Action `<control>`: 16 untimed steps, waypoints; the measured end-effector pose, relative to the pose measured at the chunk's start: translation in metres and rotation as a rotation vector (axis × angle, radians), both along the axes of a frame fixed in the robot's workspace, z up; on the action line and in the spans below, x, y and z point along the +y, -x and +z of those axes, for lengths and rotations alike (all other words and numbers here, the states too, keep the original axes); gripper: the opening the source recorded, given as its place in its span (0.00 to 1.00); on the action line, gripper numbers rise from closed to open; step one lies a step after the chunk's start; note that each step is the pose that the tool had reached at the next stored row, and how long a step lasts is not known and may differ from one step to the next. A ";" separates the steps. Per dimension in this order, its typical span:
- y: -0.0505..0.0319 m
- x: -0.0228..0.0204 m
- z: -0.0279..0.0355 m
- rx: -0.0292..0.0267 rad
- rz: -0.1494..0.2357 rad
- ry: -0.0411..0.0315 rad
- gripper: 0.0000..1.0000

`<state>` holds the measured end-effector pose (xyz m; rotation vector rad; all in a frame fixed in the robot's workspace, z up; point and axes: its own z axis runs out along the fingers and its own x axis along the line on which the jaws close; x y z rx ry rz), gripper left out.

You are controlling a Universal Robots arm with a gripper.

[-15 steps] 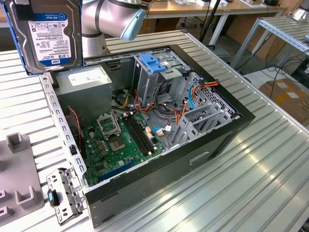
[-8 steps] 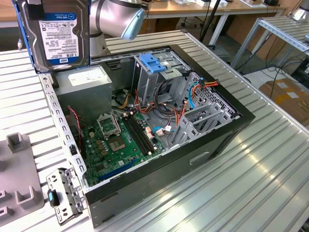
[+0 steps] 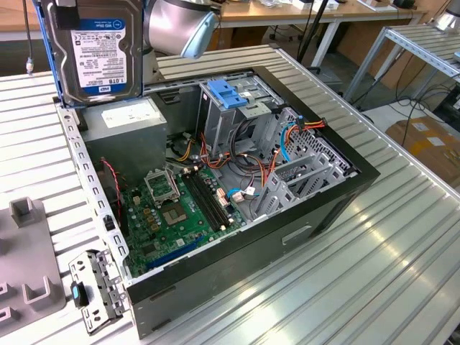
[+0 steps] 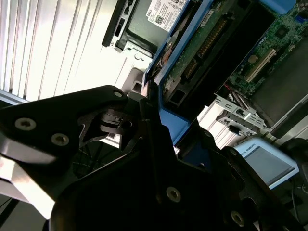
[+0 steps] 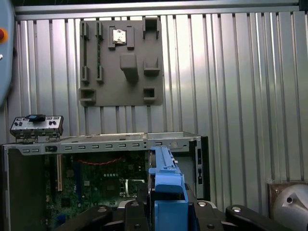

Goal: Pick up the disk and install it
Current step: 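Pick up the disk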

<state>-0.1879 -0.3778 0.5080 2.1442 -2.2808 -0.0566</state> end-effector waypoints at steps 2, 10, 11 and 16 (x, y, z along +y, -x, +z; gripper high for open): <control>-0.0022 -0.0005 0.0000 0.0002 -0.001 0.0000 0.37; -0.0163 -0.0020 0.0000 0.0020 -0.007 0.0000 0.37; -0.0175 -0.0021 0.0000 0.0021 -0.007 0.0001 0.37; -0.0364 -0.0027 0.0000 0.0043 -0.012 0.0001 0.37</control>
